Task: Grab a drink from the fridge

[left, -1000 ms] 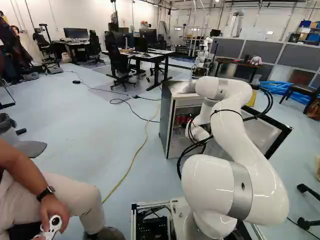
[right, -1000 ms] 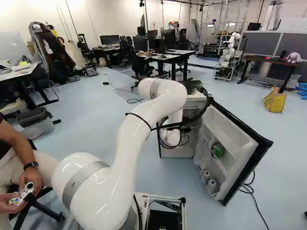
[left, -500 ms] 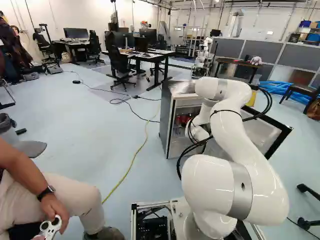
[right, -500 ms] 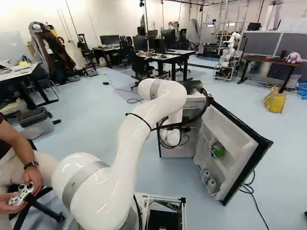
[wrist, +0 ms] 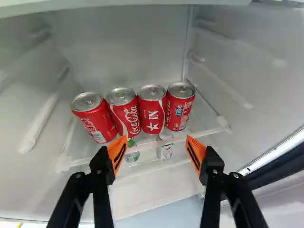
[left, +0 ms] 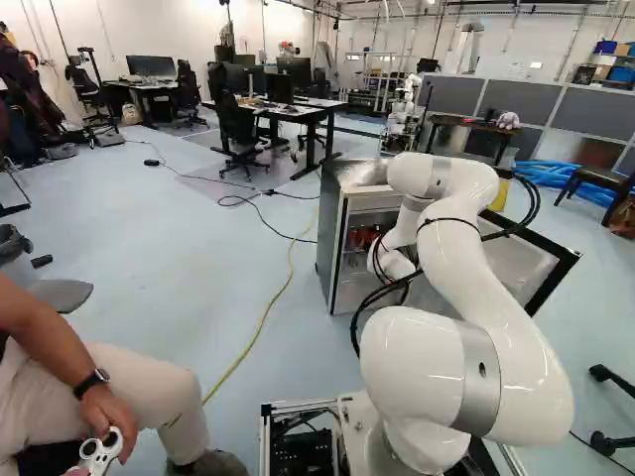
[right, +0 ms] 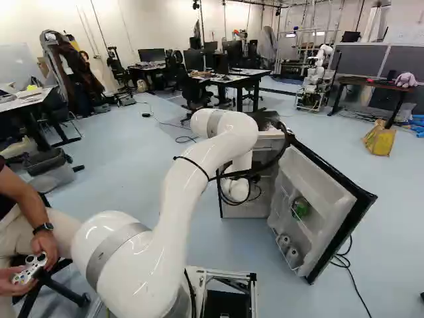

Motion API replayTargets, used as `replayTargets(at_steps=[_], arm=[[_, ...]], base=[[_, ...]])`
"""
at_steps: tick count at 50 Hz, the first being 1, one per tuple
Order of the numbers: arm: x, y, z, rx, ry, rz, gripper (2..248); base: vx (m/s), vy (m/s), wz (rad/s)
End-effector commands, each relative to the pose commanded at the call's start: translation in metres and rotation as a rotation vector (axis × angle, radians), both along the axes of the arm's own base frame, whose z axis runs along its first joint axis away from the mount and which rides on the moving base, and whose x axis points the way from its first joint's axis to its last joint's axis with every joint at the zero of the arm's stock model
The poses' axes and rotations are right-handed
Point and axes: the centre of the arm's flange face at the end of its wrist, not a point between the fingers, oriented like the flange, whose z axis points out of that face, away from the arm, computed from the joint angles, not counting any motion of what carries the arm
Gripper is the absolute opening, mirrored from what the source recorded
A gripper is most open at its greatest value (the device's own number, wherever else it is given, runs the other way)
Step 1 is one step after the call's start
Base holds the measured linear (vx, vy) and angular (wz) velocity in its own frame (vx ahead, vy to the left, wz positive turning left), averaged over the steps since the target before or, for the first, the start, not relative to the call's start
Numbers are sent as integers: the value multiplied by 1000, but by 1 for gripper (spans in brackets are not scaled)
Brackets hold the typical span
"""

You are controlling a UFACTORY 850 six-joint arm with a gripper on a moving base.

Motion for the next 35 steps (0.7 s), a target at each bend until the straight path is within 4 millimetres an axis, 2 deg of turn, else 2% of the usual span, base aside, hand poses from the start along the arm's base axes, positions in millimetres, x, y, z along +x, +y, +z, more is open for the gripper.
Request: replayTargets(at_steps=[1,2,7,8,28,29,33,34,35], arm=[[0,0,0,0,0,0,183],[0,0,0,0,0,0,171],[0,0,0,0,0,0,171],[0,0,0,0,0,0,162],[0,0,0,0,0,0,164],[0,0,0,0,0,0,152],[0,0,0,0,0,0,152],[0,0,0,0,0,0,140],[0,0,0,0,0,0,140]], base=[[0,0,0],[0,0,0],[0,0,0],[0,0,0],[0,0,0],[0,0,0],[0,0,0],[0,0,0],[0,0,0]])
